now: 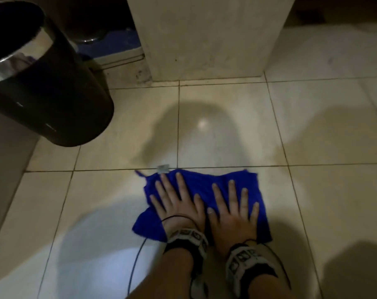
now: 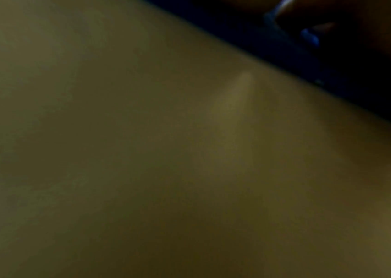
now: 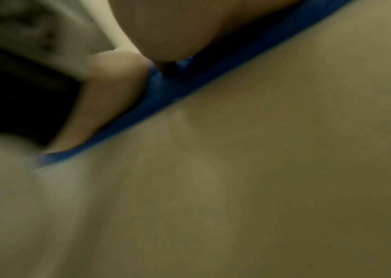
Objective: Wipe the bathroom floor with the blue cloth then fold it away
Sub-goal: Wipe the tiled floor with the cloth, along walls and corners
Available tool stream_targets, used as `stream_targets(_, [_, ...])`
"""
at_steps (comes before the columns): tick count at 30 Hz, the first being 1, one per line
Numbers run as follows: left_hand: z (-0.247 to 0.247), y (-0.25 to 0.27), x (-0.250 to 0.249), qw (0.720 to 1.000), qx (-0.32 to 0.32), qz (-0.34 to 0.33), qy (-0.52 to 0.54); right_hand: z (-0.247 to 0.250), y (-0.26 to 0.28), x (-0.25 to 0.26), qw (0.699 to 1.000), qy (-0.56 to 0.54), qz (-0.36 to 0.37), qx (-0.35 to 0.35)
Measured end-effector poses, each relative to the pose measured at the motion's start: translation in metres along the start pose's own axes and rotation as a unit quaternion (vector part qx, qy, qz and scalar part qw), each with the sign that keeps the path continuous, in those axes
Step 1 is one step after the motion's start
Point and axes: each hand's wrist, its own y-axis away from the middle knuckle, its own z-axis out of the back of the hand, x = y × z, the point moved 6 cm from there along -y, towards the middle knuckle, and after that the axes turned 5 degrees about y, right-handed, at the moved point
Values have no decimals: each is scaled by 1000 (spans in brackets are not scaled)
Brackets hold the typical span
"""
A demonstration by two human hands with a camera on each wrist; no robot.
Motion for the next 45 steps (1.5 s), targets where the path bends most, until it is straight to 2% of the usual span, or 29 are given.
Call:
stream_targets(3, [-20, 27, -68, 994, 8, -109, 25, 14, 11, -82, 996, -2, -78, 34])
stream_targets(5, [-32, 48, -104, 989, 38, -146, 10, 26, 20, -121, 991, -2, -121, 60])
stream_targets(7, [-43, 62, -123, 987, 59, -150, -2, 34, 27, -138, 987, -4, -136, 89])
stream_targets(10, [-49, 66, -126, 984, 51, -170, 27, 38, 29, -145, 985, -17, -144, 89])
stream_targets(14, [-50, 60, -114, 978, 27, -206, 10, 36, 24, -133, 984, -26, -157, 78])
stream_targets(16, [-51, 55, -109, 979, 26, -204, 5, 33, 22, -124, 986, -10, -144, 84])
stream_targets(19, [-42, 47, -91, 984, 11, -180, 10, 32, 20, -108, 989, 8, -123, 87])
stream_targets(21, [-35, 41, -75, 987, 24, -161, 13, 30, 19, -90, 990, 12, -111, 86])
stream_targets(26, [-11, 16, -9, 997, 18, -77, -4, 19, 11, -22, 995, 1, -32, 93])
stream_targets(29, [7, -9, 21, 999, 7, -53, -7, 12, 1, 13, 996, 1, -4, 90])
stream_targets(32, [12, -23, 24, 999, 13, -51, -12, 11, -7, 24, 997, 6, -9, 77])
stream_targets(38, [5, -15, -15, 998, -9, -54, -16, 24, -18, -3, 998, -3, -16, 56])
stream_targets(43, [-15, -4, -99, 992, 62, -106, -17, 49, -42, -87, 996, -9, -81, 30])
stream_targets(45, [-28, 5, -142, 982, 107, -153, -21, 58, -47, -132, 992, -16, -120, 23])
